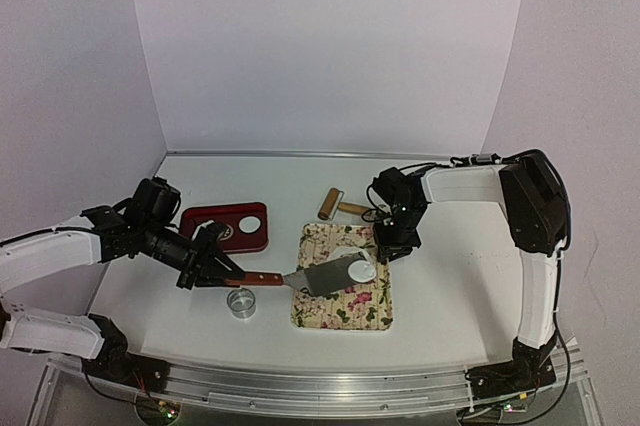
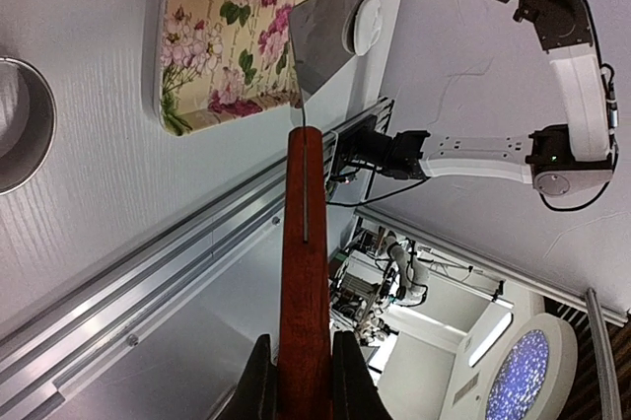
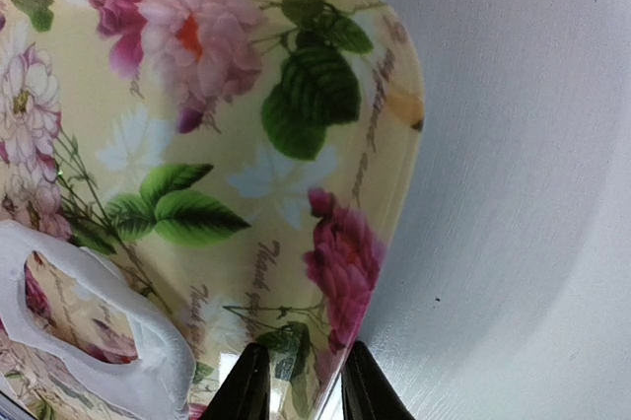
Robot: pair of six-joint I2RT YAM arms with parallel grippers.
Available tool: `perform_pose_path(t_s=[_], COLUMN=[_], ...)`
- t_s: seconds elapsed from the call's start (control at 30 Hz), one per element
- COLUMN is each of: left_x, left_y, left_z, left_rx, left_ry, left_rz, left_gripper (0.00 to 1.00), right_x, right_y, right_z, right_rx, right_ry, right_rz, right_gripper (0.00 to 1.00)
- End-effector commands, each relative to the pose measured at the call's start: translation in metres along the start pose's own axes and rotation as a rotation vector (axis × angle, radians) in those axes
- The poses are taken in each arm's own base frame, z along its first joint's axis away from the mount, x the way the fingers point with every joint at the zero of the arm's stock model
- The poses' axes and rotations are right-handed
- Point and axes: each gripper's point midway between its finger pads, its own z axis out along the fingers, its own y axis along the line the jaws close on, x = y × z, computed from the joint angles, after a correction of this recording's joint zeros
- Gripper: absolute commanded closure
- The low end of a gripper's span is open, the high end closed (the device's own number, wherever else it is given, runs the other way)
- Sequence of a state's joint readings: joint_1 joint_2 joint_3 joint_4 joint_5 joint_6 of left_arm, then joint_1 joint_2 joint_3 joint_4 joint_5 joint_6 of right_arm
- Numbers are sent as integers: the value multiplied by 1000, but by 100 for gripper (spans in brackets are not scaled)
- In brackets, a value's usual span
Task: Roll out the dumpling wrappers from the dough
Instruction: Scoop the dumpling wrapper from the work surface, then place the dumpling wrapper on the plate.
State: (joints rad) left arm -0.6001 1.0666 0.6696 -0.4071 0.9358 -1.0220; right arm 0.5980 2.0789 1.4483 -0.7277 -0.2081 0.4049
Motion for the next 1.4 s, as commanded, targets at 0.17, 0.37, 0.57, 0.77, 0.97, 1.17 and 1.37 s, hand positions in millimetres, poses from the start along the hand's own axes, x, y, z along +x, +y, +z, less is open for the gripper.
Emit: perform_pose_path(t_s=[0.17, 0.37, 0.57, 0.77, 0.97, 1.17, 1.37], left_x=[-24, -47, -70, -92, -102, -92, -80], left_y=[-6, 0, 4, 10, 24, 39, 53], left_z=[-31, -58, -88, -125, -160, -175, -184], left_rx=[29, 31, 29, 8, -48, -138, -233], left_ry=[-128, -233, -335, -441, -544, -599, -663], left_rz=[-17, -45, -48, -59, -97, -136, -167], left_gripper=[100, 100, 100, 100, 100, 100, 100], right_x=[9, 7, 5, 1, -3, -7, -9], right_y=[1, 3, 1, 2, 2, 3, 5], right_z=[8, 6, 5, 5, 5, 6, 7], right_rx=[-7, -10, 1, 3, 8, 8, 4], right_ry=[42, 34, 27, 23, 18, 16, 18], right_rz=[-10, -19, -30, -44, -56, -65, -72], right_gripper=[100, 100, 100, 100, 100, 100, 100])
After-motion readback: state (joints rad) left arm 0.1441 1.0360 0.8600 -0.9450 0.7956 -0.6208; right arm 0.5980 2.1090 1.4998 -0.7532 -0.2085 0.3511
